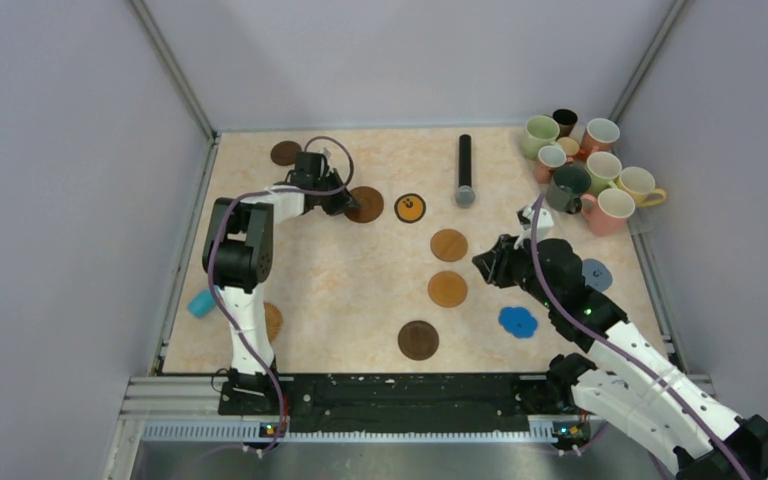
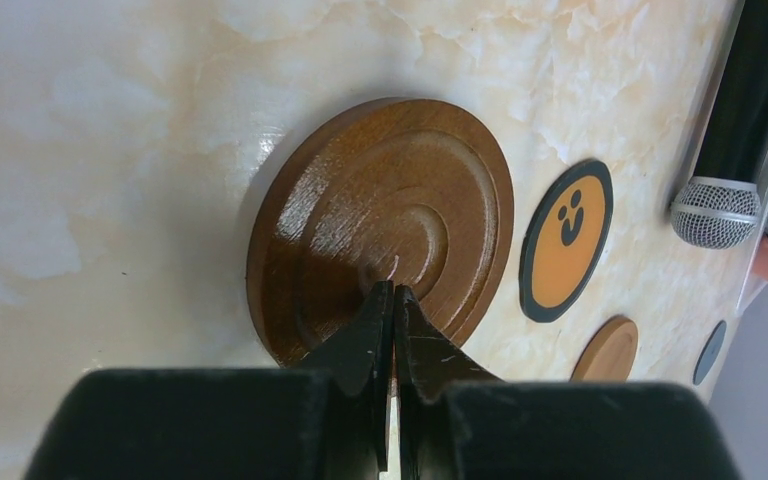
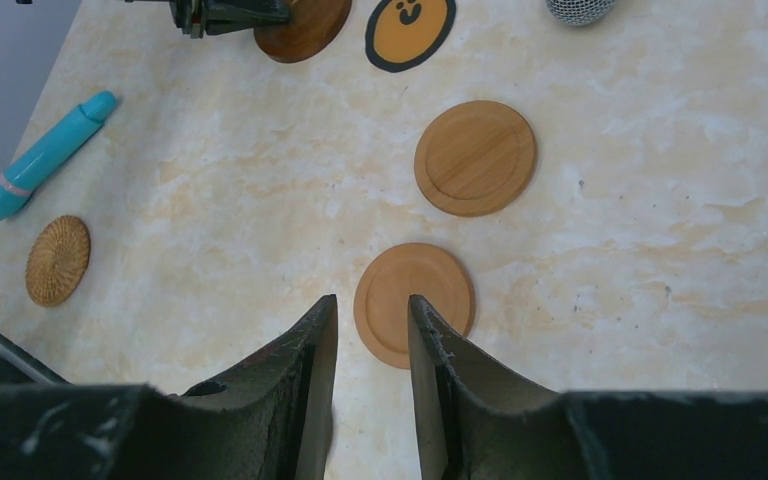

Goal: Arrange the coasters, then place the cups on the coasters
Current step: Move the coaster to the center of the board.

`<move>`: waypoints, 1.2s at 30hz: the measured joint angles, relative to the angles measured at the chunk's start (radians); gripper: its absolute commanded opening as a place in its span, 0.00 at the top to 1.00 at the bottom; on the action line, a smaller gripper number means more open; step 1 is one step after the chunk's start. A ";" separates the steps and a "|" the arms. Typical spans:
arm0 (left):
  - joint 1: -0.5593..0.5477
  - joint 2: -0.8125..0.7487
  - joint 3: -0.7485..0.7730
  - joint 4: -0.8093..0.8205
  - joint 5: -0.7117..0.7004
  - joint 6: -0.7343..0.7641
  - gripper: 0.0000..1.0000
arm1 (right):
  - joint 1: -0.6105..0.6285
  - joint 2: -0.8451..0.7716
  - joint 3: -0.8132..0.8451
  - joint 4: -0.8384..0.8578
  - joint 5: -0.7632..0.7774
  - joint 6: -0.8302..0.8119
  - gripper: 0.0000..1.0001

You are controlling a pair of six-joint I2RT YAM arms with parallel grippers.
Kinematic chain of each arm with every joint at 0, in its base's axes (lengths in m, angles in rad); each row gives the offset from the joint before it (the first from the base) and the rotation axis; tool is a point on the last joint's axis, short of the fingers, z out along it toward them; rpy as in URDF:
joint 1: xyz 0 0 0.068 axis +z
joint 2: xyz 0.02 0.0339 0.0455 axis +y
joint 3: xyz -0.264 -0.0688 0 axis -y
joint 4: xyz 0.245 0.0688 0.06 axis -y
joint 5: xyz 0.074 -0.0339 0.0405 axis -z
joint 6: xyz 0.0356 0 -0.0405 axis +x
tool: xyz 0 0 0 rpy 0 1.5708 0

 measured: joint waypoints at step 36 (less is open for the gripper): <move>0.135 -0.091 0.200 -0.046 -0.201 -0.017 0.28 | 0.000 0.005 0.004 -0.023 -0.011 0.024 0.26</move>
